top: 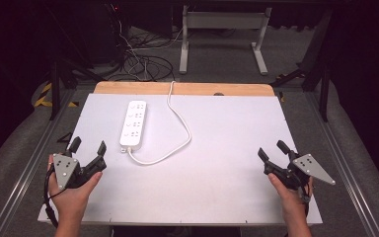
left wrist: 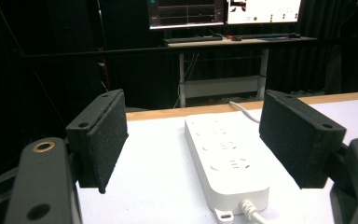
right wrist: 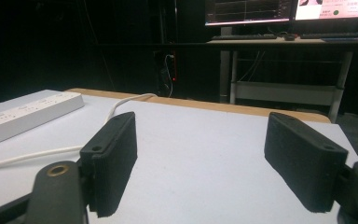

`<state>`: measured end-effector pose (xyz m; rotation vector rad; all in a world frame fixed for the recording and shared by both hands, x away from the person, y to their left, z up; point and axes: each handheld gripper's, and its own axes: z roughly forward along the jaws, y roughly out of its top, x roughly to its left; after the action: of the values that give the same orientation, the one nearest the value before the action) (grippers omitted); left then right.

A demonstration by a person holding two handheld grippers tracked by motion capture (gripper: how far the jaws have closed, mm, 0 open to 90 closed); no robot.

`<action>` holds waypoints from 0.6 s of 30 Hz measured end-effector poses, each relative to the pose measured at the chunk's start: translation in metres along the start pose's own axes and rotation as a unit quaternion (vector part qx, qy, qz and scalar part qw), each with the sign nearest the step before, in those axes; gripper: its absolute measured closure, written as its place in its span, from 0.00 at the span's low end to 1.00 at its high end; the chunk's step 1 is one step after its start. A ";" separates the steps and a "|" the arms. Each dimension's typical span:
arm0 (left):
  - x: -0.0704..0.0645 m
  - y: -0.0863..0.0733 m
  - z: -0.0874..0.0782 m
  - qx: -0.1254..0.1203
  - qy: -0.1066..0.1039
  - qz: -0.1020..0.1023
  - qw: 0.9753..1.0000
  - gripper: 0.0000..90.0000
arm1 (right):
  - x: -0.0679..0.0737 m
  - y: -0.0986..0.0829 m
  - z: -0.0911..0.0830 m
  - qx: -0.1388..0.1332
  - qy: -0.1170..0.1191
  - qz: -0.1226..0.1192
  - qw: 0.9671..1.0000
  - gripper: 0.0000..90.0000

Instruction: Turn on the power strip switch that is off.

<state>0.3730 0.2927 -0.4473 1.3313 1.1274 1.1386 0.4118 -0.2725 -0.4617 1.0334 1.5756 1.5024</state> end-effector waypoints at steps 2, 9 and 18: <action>0.000 0.000 0.000 0.000 0.002 0.003 1.000 0.27 | 0.000 0.000 0.000 -0.001 0.000 0.001 1.000 0.29; -0.001 0.000 0.000 0.000 0.001 0.009 1.000 0.27 | 0.000 0.000 -0.001 -0.001 -0.001 -0.001 1.000 0.29; -0.001 -0.002 0.001 0.002 0.000 0.008 1.000 0.27 | 0.001 0.001 -0.002 -0.002 -0.001 0.000 1.000 0.29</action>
<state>0.3734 0.2915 -0.4497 1.3456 1.1214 1.1496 0.4093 -0.2726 -0.4605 1.0338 1.5699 1.5034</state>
